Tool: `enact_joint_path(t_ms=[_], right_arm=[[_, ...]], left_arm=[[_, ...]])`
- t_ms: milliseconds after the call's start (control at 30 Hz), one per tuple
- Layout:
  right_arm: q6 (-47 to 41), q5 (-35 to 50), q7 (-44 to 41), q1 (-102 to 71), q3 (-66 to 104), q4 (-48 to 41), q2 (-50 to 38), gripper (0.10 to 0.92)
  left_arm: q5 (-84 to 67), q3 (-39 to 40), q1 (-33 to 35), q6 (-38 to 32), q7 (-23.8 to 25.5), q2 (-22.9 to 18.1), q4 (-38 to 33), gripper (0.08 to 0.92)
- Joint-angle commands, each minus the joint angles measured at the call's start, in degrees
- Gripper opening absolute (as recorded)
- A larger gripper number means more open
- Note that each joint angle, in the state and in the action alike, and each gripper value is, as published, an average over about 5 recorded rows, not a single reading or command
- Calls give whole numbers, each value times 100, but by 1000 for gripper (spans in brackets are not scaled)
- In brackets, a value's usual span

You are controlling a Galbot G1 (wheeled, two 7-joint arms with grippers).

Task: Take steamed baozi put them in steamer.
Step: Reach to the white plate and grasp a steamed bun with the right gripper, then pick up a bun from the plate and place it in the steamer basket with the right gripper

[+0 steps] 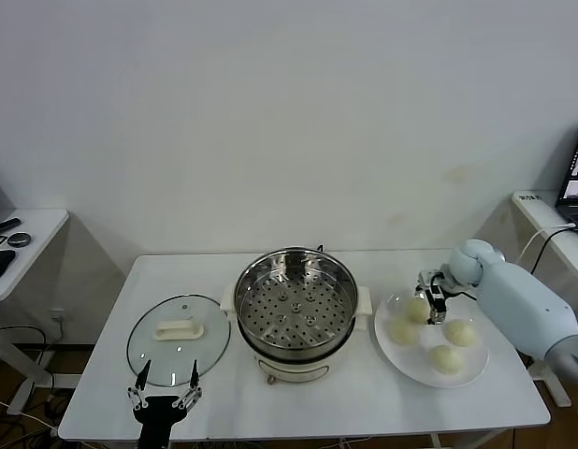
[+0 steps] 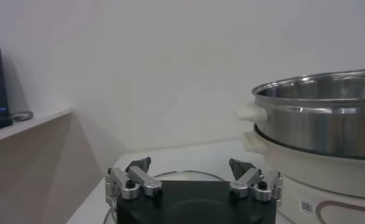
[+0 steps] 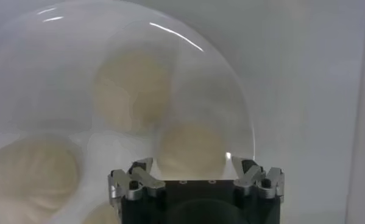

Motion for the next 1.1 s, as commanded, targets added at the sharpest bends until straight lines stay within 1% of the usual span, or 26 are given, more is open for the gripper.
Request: enact_joint_path(t_ms=[33,133,233,433,533,633,800,867,967,1100], right_arm=[[-19,-16,18,53,-69,-101,70,760],[-19,-9,35,50,-67,-106,83,679],[-15,-12,36,39,-70,-105,93,615],[-5,58,18,79,-125,25,11,519],[-34,228,-8,188,-262,249,-133,498],[-105,575,-42,427,-518,631,-383,486],[-170,1356,-94,1386,-1069,1488,-951,480],[-161,1731,-111,1922,-1353,1688,-1066,483],[-105,2387,-109,2775,-1865,1861,-1043,484],[69,3206,-31,3922,-2635,1966,-613,488]], left_arm=[[13,5,4,-3,-3,-1,-4,823],[35,11,6,-16,-9,-8,-7,823],[45,11,6,-22,-13,-11,-19,823],[49,16,14,-18,-9,-9,-53,823],[48,26,18,-14,-6,-3,-67,823],[42,39,14,-13,0,12,-76,823],[14,50,8,-11,10,55,-118,823],[-18,48,1,-11,16,78,-131,823],[-90,42,-25,-4,24,113,-134,823],[-148,31,-67,-2,30,148,-130,823]])
